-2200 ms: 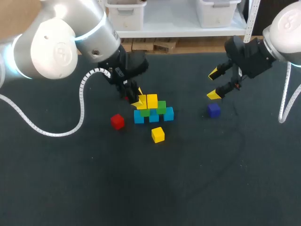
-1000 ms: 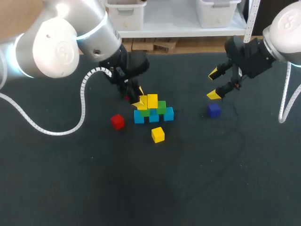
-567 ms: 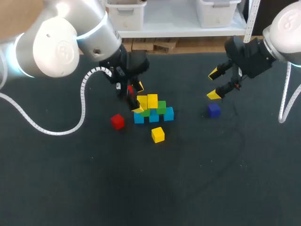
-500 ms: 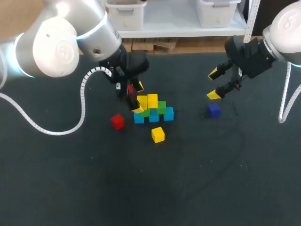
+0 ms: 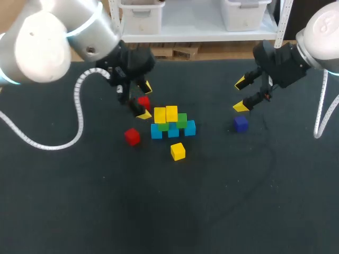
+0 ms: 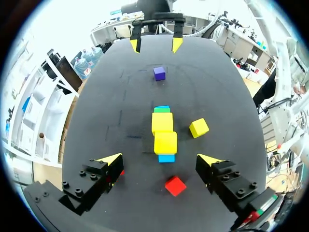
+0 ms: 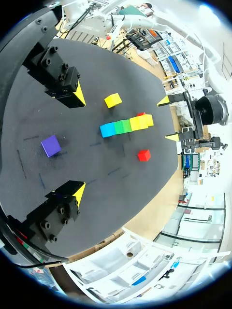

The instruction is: Place the blue cubes, place green cubes on the blue cubes, place the yellow cubes on the green cubes, then place the red cubes on the yellow cubes, and place purple cube on the red cubes.

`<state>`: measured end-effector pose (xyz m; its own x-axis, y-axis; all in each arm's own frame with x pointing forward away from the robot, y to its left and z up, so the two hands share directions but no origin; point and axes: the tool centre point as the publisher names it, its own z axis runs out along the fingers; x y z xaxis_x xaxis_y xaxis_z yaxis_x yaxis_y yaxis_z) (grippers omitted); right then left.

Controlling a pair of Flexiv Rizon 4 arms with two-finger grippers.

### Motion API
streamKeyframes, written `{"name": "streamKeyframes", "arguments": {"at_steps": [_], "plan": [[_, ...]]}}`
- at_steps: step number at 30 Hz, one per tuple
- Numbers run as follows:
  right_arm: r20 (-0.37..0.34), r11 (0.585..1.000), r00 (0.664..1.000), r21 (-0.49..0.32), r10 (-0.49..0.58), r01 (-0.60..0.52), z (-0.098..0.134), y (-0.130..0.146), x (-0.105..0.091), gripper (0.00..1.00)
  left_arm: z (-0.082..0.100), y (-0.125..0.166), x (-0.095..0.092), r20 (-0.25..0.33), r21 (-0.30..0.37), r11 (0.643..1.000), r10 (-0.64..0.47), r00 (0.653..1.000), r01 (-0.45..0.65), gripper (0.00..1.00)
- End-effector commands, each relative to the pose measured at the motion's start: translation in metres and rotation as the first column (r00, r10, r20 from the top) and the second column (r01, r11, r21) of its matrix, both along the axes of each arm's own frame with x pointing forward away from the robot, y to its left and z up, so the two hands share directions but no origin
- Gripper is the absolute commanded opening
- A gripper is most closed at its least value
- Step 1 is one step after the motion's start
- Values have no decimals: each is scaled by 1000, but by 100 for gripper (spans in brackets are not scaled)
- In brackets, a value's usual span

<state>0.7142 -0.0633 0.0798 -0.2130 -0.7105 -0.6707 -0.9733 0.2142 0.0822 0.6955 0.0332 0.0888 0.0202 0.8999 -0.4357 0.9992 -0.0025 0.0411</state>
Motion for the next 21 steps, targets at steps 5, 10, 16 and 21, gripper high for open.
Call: {"name": "streamKeyframes", "arguments": {"at_steps": [5, 10, 16, 21], "plan": [[2, 1000, 1000, 2, 0, 0, 0, 0, -1, 100, 6, 53, -19, 19, -104, 994, -33, 999, 35, 100], [2, 1000, 1000, 2, 0, 0, 0, 0, -1, 100, 7, 80, -20, 30, -122, 991, -54, 998, 57, 100], [2, 1000, 1000, 2, 0, 0, 0, 0, -1, 100, 11, 90, -18, 19, -122, 987, -104, 994, 106, 100], [2, 1000, 1000, 2, 0, 0, 0, 0, -1, 100, 14, 89, -17, -26, -103, 984, -146, 989, 143, 100]]}}
